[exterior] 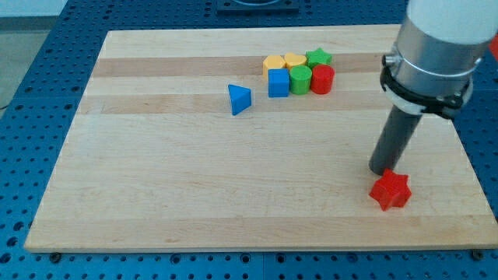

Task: Move the blue triangle to the red star

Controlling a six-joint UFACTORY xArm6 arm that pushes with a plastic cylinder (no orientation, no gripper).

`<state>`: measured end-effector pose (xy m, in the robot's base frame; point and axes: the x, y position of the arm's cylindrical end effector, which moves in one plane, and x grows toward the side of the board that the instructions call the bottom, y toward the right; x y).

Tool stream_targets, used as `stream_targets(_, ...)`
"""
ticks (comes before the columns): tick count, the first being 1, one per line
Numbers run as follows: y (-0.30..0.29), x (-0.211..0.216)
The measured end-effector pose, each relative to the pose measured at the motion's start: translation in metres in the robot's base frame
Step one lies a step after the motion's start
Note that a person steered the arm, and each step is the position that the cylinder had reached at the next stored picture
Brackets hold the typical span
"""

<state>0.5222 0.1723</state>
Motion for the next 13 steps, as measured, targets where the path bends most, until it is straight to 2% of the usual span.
stream_targets(1,0.006,0.003)
stream_targets(2,-0.012,-0.026)
stream_targets(4,-0.197,-0.053)
stream_targets(5,-0.260,-0.091)
stream_targets(6,-0.292,-0.133)
stream_targets(7,-0.277,-0.155)
stream_targets(8,-0.218,-0.138)
stream_targets(9,-0.154,-0.087)
stream_targets(10,-0.114,-0.056)
stream_targets(12,-0.215,-0.069)
stream_targets(13,-0.225,-0.115)
